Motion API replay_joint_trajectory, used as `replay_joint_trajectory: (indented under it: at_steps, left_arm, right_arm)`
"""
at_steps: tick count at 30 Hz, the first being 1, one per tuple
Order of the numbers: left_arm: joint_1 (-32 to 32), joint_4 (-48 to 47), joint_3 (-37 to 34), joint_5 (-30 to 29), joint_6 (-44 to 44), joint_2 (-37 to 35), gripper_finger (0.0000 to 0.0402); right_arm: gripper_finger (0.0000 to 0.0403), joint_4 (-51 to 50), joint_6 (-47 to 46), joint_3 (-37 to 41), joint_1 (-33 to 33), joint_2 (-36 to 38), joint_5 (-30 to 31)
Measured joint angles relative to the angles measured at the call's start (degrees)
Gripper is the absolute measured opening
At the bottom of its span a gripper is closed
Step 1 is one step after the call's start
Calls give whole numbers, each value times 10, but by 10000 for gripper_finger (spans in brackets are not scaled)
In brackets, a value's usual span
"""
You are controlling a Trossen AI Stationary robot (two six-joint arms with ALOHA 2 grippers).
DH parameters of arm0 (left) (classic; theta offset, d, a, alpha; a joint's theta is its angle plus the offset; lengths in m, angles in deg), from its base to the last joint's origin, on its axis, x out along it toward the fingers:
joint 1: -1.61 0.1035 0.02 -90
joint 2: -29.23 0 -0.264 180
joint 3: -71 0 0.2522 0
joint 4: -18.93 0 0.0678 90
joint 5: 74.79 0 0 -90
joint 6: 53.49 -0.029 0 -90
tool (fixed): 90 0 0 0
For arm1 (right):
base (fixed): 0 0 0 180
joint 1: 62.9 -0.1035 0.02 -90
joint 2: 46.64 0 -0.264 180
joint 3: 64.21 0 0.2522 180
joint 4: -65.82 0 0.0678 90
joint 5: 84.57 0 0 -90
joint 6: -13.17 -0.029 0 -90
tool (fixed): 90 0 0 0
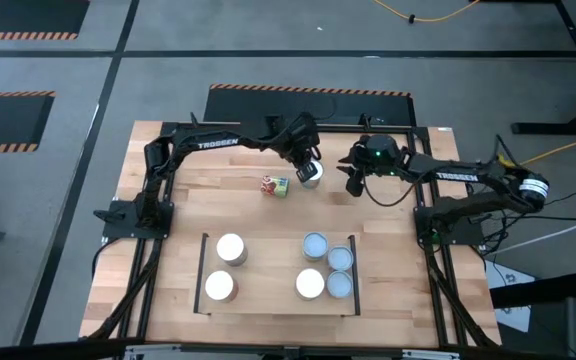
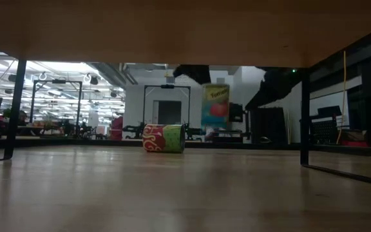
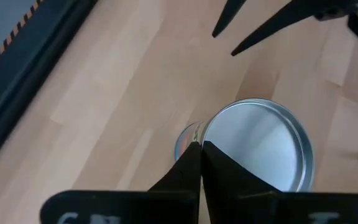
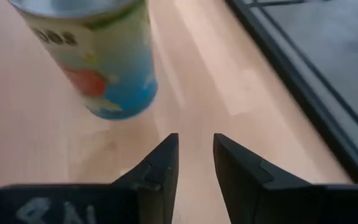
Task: Pick and place cans onto a shelf
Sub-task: Put the canned tomatoes on the shelf
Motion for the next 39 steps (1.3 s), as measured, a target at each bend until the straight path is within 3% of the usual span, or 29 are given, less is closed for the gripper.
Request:
replay_joint_trajectory:
  at_steps: [10, 20, 29, 39]
  left_arm:
    - [-4, -150, 150, 0, -30, -1, 0]
    - [-22, -338, 308, -1, -27, -4, 0]
    - [-86, -433, 291, -6, 41, -69, 0]
    - [-225, -474, 291, 13, 133, -89, 0]
  right_arm:
    - [105, -2, 0, 0, 0, 51, 7]
    - [105, -2, 0, 0, 0, 53, 7]
    - [105, -3, -18, 0, 0, 53, 6]
    - [105, -2, -21, 0, 0, 53, 6]
